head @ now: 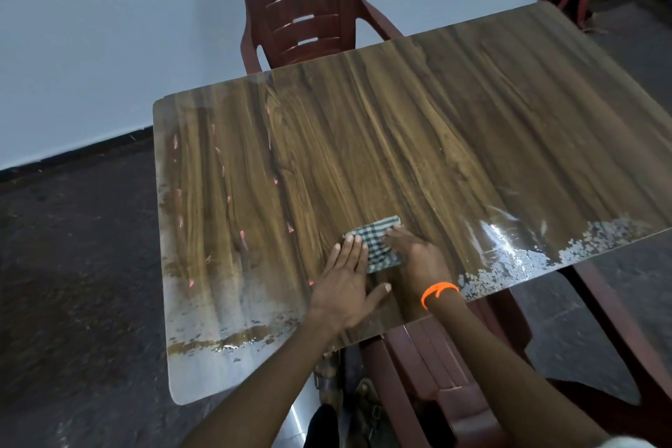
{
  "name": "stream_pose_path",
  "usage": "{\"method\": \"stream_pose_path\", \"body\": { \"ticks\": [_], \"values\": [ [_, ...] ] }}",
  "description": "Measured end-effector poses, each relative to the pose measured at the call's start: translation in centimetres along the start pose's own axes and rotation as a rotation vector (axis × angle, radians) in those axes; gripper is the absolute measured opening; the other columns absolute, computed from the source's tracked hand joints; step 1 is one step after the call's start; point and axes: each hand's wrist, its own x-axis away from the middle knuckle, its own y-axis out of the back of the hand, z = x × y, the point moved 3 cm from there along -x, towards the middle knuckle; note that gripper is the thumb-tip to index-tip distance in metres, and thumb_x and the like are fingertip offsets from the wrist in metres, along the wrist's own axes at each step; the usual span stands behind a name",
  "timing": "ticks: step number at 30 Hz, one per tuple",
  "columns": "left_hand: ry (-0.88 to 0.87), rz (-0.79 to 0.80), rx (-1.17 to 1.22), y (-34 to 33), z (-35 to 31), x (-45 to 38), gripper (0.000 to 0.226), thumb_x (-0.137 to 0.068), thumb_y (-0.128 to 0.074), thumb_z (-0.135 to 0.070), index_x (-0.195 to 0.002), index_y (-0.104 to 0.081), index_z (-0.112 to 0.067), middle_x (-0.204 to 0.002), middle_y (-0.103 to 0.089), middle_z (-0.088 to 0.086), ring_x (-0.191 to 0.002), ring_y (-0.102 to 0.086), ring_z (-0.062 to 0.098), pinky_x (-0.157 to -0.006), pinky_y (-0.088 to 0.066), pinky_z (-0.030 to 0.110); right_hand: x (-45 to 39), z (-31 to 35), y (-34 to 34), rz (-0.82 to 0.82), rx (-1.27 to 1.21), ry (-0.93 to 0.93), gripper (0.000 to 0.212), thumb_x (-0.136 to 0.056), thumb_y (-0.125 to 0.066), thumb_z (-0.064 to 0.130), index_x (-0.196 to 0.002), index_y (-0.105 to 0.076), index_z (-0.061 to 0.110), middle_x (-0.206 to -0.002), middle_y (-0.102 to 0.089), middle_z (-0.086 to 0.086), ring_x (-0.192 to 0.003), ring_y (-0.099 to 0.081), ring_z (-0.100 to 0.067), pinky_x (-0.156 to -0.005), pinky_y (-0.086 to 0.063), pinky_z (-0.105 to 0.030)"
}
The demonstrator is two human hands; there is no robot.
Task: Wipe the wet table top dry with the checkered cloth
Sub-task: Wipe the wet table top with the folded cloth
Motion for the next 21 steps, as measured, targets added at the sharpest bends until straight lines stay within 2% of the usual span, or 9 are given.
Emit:
{"method": "stream_pose_path", "body": {
  "ticks": [2, 4, 6, 9, 12, 15, 18, 21],
  "values": [
    [0.023, 0.012, -0.051, 0.3, 0.9, -0.7, 0.103, -0.088, 0.001, -0.076, -0.159, -0.004, -0.001, -0.168, 0.002, 0.015, -0.154, 0.015, 0.023, -0.125, 0.005, 0.043, -1.3, 1.1, 0.0, -0.005, -0.011, 0.008, 0.046, -0.074, -0.056, -0.005, -0.113, -0.07, 0.016, -0.125, -0.063, -0.003, -0.124, -0.052, -0.017, -0.1, -0.044, -0.03],
    [0.041, 0.029, -0.067, 0.0, 1.3, 0.0, 0.106, -0.087, 0.001, -0.078, -0.158, -0.001, 0.0, -0.167, 0.003, 0.016, -0.154, 0.015, 0.024, -0.125, 0.004, 0.043, -1.4, 2.3, -0.5, 0.007, 0.002, 0.022, 0.041, -0.076, -0.053, 0.0, -0.11, -0.071, 0.015, -0.123, -0.064, -0.004, -0.123, -0.053, -0.018, -0.096, -0.046, -0.032],
    [0.052, 0.024, -0.037, -0.7, 1.3, 1.8, 0.106, -0.089, -0.001, -0.08, -0.158, 0.0, 0.0, -0.167, 0.005, 0.016, -0.154, 0.016, 0.024, -0.125, 0.004, 0.044, -0.4, 3.0, -1.3, 0.049, 0.01, 0.037, 0.04, -0.079, -0.051, 0.006, -0.112, -0.07, 0.017, -0.127, -0.062, -0.001, -0.126, -0.05, -0.014, -0.097, -0.047, -0.032],
    [0.042, -0.028, 0.019, -2.4, 0.6, 5.7, 0.104, -0.094, -0.011, -0.08, -0.158, -0.003, 0.002, -0.167, 0.002, 0.018, -0.154, 0.016, 0.025, -0.125, -0.001, 0.046, 3.2, 3.3, -2.1, 0.102, 0.009, 0.09, 0.042, -0.078, -0.061, 0.015, -0.119, -0.067, 0.021, -0.134, -0.057, 0.003, -0.128, -0.045, -0.009, -0.099, -0.046, -0.032],
    [0.01, -0.061, 0.08, -4.3, -1.3, 9.2, 0.099, -0.097, -0.021, -0.077, -0.158, -0.009, 0.001, -0.167, -0.002, 0.018, -0.155, 0.012, 0.025, -0.125, -0.008, 0.047, 7.6, 3.3, -2.0, 0.108, 0.006, 0.144, 0.052, -0.075, -0.067, -0.004, -0.121, -0.065, 0.021, -0.135, -0.056, 0.004, -0.13, -0.043, -0.007, -0.102, -0.041, -0.024],
    [-0.017, -0.047, 0.114, -5.1, -4.0, 9.6, 0.097, -0.099, -0.024, -0.074, -0.157, -0.013, 0.002, -0.167, -0.004, 0.019, -0.155, 0.01, 0.026, -0.124, -0.008, 0.047, 10.3, 2.1, -0.5, 0.053, 0.027, 0.135, 0.055, -0.073, -0.067, -0.012, -0.117, -0.068, 0.021, -0.131, -0.058, 0.007, -0.13, -0.043, -0.004, -0.103, -0.037, -0.018],
    [-0.042, -0.056, 0.104, -4.5, -5.9, 7.1, 0.094, -0.099, -0.024, -0.072, -0.157, -0.011, 0.001, -0.167, -0.003, 0.018, -0.155, 0.011, 0.026, -0.124, -0.002, 0.045, 9.8, 0.0, 1.1, -0.021, 0.005, 0.03, 0.049, -0.076, -0.066, -0.011, -0.113, -0.069, 0.022, -0.129, -0.06, 0.007, -0.128, -0.045, -0.004, -0.097, -0.046, -0.025],
    [-0.007, -0.041, 0.05, -3.5, -6.1, 4.2, 0.093, -0.099, -0.018, -0.07, -0.157, -0.006, 0.002, -0.166, 0.002, 0.018, -0.154, 0.015, 0.026, -0.125, 0.002, 0.046, 8.2, -0.5, 1.5, -0.071, -0.015, -0.042, 0.042, -0.081, -0.06, -0.009, -0.111, -0.071, 0.017, -0.126, -0.062, 0.001, -0.127, -0.049, -0.01, -0.097, -0.048, -0.034]
  ]
}}
